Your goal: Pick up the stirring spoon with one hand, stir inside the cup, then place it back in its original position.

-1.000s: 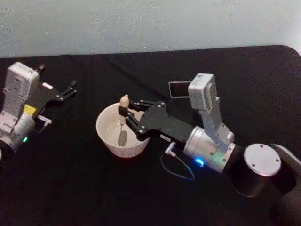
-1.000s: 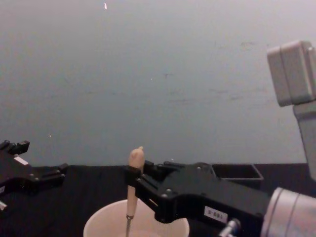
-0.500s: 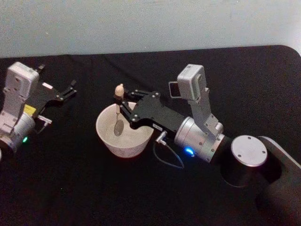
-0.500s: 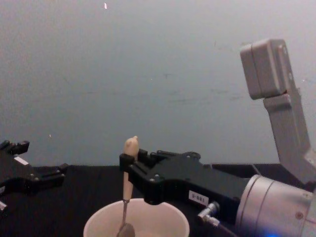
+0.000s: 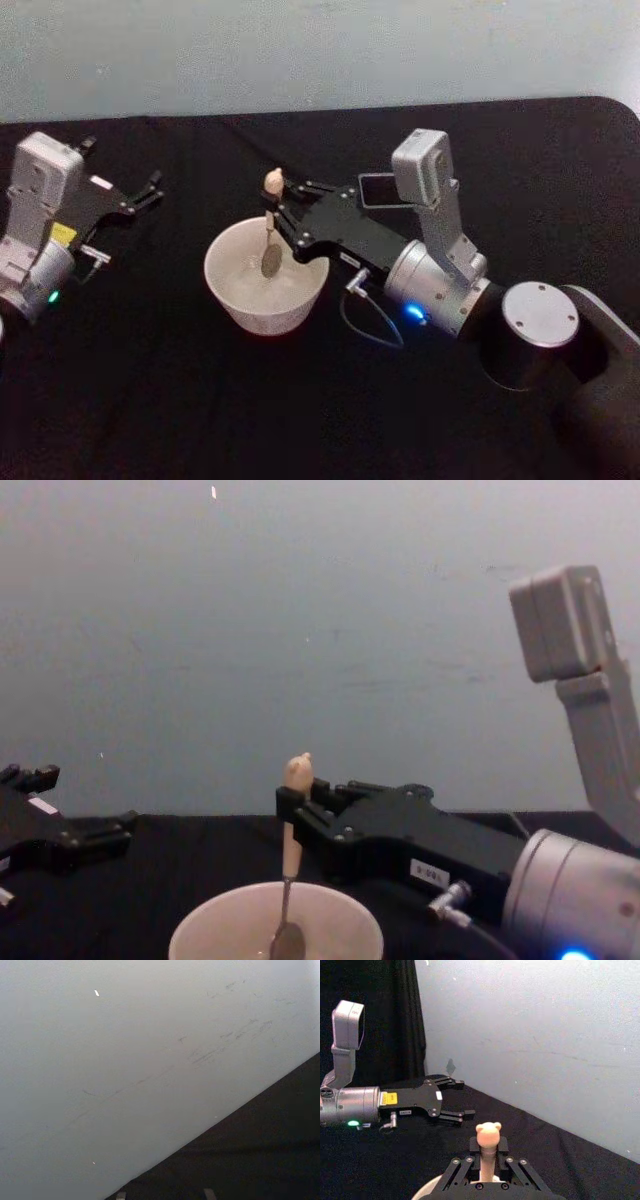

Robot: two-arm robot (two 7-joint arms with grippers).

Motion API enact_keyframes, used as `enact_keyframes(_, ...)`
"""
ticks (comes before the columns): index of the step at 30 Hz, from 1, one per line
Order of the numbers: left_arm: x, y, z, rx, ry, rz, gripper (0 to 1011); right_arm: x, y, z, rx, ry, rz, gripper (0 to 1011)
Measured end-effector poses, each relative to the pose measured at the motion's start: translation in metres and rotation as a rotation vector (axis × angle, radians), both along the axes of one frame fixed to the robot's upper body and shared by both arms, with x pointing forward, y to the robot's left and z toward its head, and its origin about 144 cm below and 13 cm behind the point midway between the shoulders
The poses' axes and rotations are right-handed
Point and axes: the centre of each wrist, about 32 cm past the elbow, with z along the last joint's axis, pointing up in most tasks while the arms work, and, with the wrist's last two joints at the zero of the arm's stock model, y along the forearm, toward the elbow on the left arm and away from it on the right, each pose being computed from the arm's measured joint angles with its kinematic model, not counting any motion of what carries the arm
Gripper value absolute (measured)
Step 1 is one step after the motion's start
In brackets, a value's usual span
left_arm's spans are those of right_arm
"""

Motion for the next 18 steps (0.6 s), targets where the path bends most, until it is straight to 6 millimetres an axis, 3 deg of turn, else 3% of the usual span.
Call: enact_keyframes(18,0.0,0.0,0.0,0.0,0.0,0.0,1001,-0.006,-0.009,0.011,0.036,-0.01,0.002,195)
